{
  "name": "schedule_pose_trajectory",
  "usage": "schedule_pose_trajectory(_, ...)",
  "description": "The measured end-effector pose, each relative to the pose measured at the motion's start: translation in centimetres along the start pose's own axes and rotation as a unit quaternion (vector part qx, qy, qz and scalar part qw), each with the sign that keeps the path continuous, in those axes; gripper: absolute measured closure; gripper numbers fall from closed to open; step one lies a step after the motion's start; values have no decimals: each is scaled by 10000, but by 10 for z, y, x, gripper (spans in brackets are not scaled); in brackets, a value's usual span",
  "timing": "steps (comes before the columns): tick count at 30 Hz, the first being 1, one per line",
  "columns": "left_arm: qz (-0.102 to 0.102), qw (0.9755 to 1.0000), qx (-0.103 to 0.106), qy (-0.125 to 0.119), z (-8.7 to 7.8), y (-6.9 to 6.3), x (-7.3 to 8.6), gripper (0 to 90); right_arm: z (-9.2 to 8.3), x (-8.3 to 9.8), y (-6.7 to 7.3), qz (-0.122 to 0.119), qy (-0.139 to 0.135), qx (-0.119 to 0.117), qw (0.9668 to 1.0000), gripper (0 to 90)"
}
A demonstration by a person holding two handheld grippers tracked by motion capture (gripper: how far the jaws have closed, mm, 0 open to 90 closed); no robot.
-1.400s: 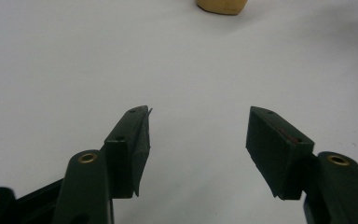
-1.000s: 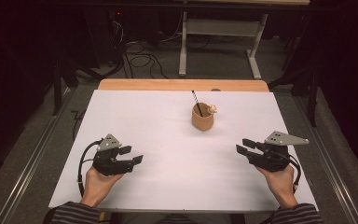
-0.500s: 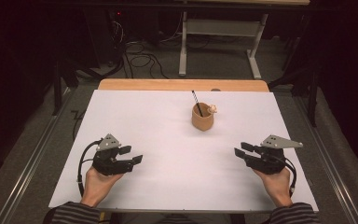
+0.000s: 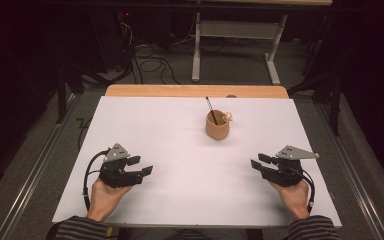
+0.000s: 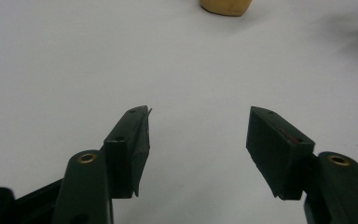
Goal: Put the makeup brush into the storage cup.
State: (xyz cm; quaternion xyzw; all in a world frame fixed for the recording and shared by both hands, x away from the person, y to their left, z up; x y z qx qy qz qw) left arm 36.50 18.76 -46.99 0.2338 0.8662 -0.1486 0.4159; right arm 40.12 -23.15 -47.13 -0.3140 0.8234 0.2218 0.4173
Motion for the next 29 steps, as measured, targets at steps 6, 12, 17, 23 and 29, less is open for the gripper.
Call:
schedule_pose_trajectory(6, 88, 9999, -69, 26, 1, -1, 0, 397, 1, 5, -2, -6, 143, 69, 9999, 577)
schedule_pose_trajectory(12, 56, 9999, -116, 29, 4, 3, 2, 401, 3, 10, -6, 103, 334, 86, 9994, 547)
schedule_pose_trajectory(17, -31, 9999, -106, 38, 5, 5, 2, 402, 5, 11, -5, 74, 384, 89, 9992, 530)
schedule_pose_trajectory(23, -87, 9999, -96, 23, 5, 7, 3, 403, 4, 11, -6, 111, 366, 106, 9992, 521)
schedule_pose_trajectory(29, -85, 9999, -103, 20, 5, 7, 3, 404, 4, 11, -6, 110, 341, 112, 9993, 521)
Point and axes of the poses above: each handheld gripper's, and its own axes: z roughly forward along the jaws, x roughly out of its underside, y roughly to its left, the point moved 5 cm from there along z, roughly forward along the jaws, and after that the axes turned 6 degrees about -x, right-handed, at the moved point
